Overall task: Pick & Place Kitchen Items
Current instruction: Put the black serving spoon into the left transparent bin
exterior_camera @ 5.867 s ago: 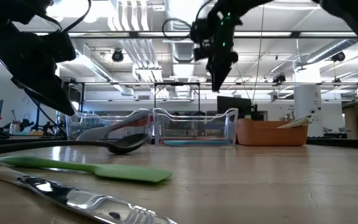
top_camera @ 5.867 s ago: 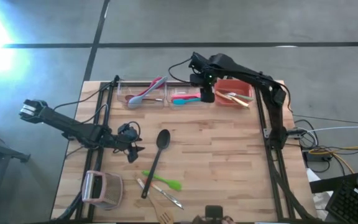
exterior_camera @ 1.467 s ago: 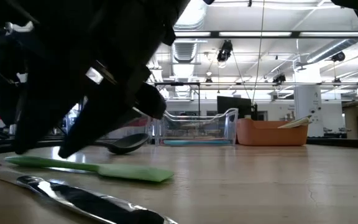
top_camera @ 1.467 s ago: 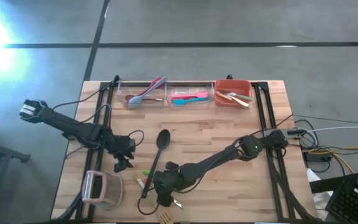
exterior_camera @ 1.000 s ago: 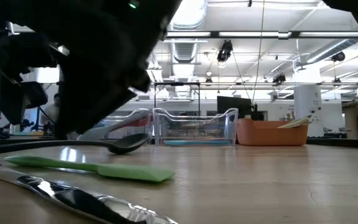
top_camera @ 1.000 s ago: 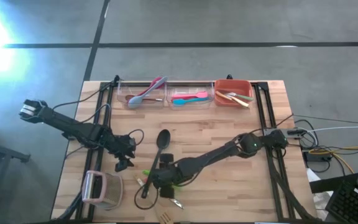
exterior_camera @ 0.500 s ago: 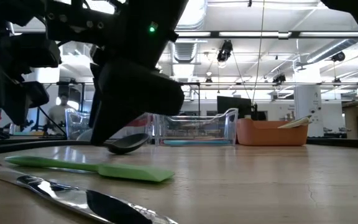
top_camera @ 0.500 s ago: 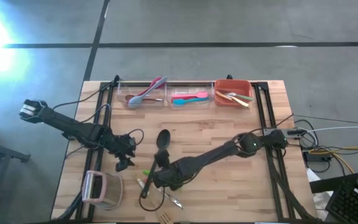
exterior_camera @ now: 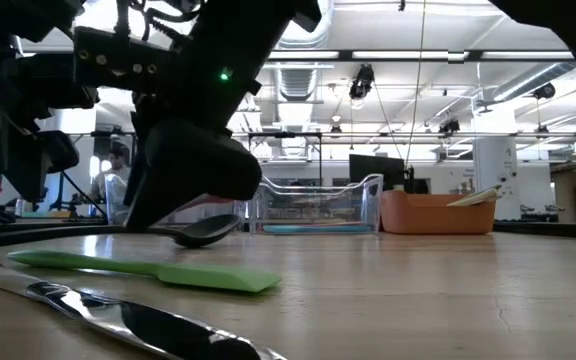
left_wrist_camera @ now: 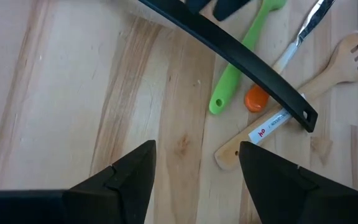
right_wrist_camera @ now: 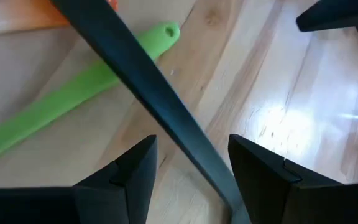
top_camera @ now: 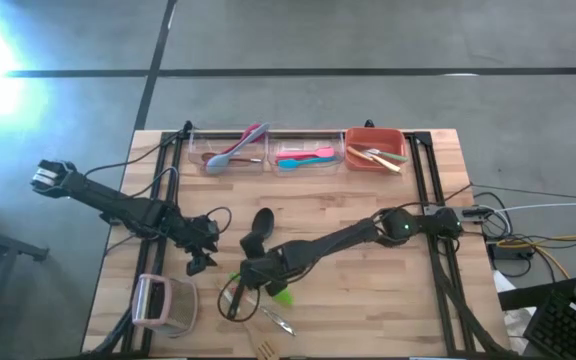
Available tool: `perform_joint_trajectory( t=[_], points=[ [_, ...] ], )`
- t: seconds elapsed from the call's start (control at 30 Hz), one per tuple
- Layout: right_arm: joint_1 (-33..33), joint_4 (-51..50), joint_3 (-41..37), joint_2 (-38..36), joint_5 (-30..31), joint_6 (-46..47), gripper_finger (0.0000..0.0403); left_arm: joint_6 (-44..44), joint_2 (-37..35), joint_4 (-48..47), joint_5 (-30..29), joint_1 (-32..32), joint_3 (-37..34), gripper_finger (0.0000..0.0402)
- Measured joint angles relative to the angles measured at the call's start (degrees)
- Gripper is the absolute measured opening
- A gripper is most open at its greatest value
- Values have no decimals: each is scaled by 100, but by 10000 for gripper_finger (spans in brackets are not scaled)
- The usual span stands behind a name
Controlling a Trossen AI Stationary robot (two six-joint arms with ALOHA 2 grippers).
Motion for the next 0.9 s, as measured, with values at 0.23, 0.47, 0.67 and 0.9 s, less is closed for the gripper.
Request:
perform_joint_trajectory(
  t=[0.23, 0.47, 0.67, 0.9],
  points=[
    [-97, 425, -258, 4, -312, -83, 195, 0, 0, 0, 14, 0, 0, 234],
    [-224, 830, -476, 4, -299, -147, 194, 0, -1, -2, 15, 0, 0, 234],
    [-386, 1186, -561, 4, -330, -120, 182, 0, -2, 0, 16, 0, 0, 234],
    [-608, 1417, -787, 2, -786, 271, 151, 0, -2, 0, 17, 0, 0, 234]
  ],
)
